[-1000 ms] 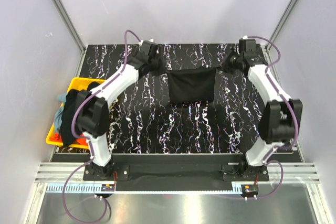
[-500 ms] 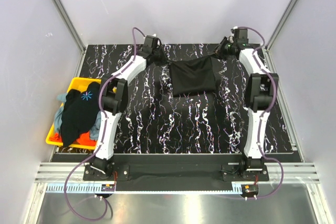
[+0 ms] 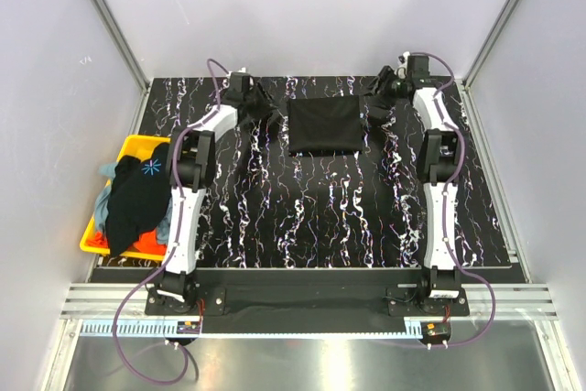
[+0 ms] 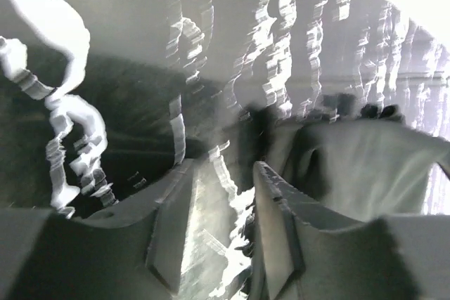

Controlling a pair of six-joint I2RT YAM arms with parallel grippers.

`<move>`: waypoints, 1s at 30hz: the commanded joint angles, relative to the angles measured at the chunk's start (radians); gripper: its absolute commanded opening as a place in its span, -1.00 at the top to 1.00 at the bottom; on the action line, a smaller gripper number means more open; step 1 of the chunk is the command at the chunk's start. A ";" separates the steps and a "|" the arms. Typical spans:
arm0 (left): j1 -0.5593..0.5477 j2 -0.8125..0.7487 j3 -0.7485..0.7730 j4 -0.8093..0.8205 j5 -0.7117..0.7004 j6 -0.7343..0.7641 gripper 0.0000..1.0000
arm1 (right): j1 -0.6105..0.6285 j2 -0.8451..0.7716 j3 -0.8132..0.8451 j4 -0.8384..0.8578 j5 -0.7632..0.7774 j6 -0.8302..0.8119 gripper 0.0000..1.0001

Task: Fold and stack the t-shirts
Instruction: Fold the tshirt

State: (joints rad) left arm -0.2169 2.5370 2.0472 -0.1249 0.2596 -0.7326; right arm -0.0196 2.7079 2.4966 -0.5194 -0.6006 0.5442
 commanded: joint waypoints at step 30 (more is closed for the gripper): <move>-0.125 -0.287 -0.427 0.027 0.145 0.167 0.81 | 0.014 -0.408 -0.769 0.068 -0.162 -0.328 0.53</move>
State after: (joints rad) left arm -0.3332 2.2646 1.6299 -0.1204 0.3717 -0.5758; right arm -0.0128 2.3817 1.7771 -0.4606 -0.7971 0.2127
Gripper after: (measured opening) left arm 0.230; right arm 0.284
